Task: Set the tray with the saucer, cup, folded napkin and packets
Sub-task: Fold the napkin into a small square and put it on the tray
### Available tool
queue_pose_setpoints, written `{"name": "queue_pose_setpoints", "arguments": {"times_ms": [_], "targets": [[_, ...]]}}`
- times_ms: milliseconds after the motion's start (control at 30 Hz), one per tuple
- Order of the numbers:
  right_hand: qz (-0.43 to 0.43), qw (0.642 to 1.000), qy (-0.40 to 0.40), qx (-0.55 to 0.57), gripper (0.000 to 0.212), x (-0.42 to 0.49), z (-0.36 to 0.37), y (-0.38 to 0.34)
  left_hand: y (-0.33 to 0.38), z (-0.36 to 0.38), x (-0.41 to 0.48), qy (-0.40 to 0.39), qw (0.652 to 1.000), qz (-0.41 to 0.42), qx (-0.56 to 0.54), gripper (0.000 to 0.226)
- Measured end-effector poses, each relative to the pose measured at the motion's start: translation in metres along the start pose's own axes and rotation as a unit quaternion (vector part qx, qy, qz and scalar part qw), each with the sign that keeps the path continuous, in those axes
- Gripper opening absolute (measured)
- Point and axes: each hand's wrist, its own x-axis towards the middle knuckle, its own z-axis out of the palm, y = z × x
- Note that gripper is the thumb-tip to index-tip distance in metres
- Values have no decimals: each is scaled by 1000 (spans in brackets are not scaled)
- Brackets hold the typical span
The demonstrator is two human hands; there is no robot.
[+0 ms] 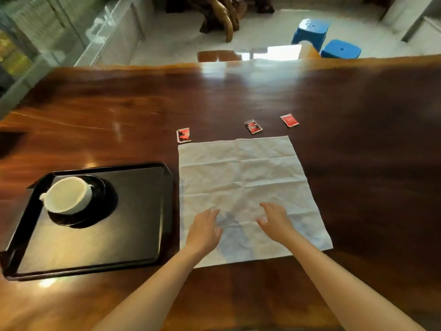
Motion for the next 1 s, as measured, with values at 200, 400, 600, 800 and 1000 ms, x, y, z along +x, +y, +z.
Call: {"name": "queue_pose_setpoints", "arguments": {"times_ms": [200,400,600,800,1000], "targets": [[-53,989,6,-136,61,-25,35,58,-19,56,-13,-14,984,34,176,65],[-13,991,47,-126,60,-65,62,54,-31,45,-21,-19,982,80,167,65],[15,991,123,-51,54,-38,46,23,7,38,8,120,987,58,88,47],[-146,980,85,-108,54,77,43,-16,22,45,117,91,985,18,143,50],[-71,974,164,-142,57,116,18,54,-19,35,148,146,967,13,210,60]]}}
